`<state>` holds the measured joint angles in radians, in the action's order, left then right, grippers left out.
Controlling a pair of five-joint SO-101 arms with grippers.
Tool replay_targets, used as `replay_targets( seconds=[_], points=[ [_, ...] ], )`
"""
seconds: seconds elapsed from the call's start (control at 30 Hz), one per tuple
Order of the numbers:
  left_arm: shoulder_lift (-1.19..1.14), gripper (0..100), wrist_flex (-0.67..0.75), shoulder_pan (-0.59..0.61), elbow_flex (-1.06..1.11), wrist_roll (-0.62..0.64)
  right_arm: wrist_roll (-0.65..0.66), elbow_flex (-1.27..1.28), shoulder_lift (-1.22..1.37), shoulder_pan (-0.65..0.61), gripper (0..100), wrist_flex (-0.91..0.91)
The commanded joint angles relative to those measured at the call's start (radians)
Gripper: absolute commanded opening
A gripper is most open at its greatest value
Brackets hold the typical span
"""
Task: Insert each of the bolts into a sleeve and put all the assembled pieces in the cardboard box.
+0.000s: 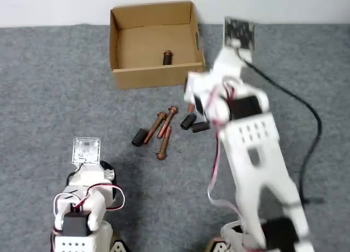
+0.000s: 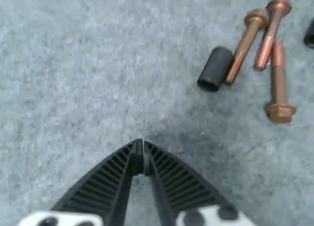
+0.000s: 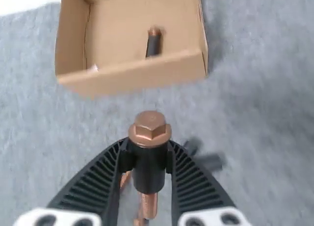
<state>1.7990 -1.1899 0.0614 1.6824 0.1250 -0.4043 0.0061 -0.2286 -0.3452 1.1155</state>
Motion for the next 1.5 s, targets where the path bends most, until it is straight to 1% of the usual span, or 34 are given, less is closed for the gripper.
replay_targets(
  seconds=[0.0,0.1,0.3,0.37,0.47,0.57,0.73,0.87,1.03,1.1,1.3,1.4,1.47],
  points=[
    [0.006,0,0.057,0.046,-0.007,-0.005,-0.011,-0.342,0.179,0.012,0.8,-0.002],
    [0.006,0,0.086,0.106,0.002,0.0,-0.011,-0.54,0.341,0.012,0.8,-0.018],
    [0.005,0,0.087,0.098,0.002,0.002,-0.009,-0.799,0.634,0.012,0.8,-0.18],
    [0.005,0,0.087,0.091,0.002,0.002,0.006,-0.858,0.722,0.012,0.8,-0.239],
    [0.005,0,0.084,0.092,0.002,0.002,0.091,-0.925,0.849,0.012,0.8,-0.303],
    [0.005,0,0.084,0.092,0.002,0.002,0.147,-0.973,0.964,0.019,0.8,-0.348],
    [0.005,0,0.086,0.094,0.002,0.002,0.163,-1.065,1.139,0.036,0.9,-0.352],
    [0.002,0,0.087,0.092,0.002,0.002,0.163,-1.131,1.228,0.044,1.4,-0.278],
    [0.002,0,0.087,0.092,0.002,0.002,0.163,-1.229,1.282,0.042,13.0,-0.159],
    [0.002,0,0.087,0.092,0.002,0.002,0.163,-1.261,1.287,0.044,15.7,-0.12],
    [0.002,0,0.087,0.092,0.002,0.002,0.161,-1.413,1.274,0.038,12.5,0.056],
    [0.002,0,0.087,0.092,0.002,0.002,0.161,-1.524,1.274,0.036,9.4,0.202],
    [0.002,0,0.087,0.092,0.002,0.002,0.161,-1.593,1.276,0.036,7.0,0.334]
  ],
)
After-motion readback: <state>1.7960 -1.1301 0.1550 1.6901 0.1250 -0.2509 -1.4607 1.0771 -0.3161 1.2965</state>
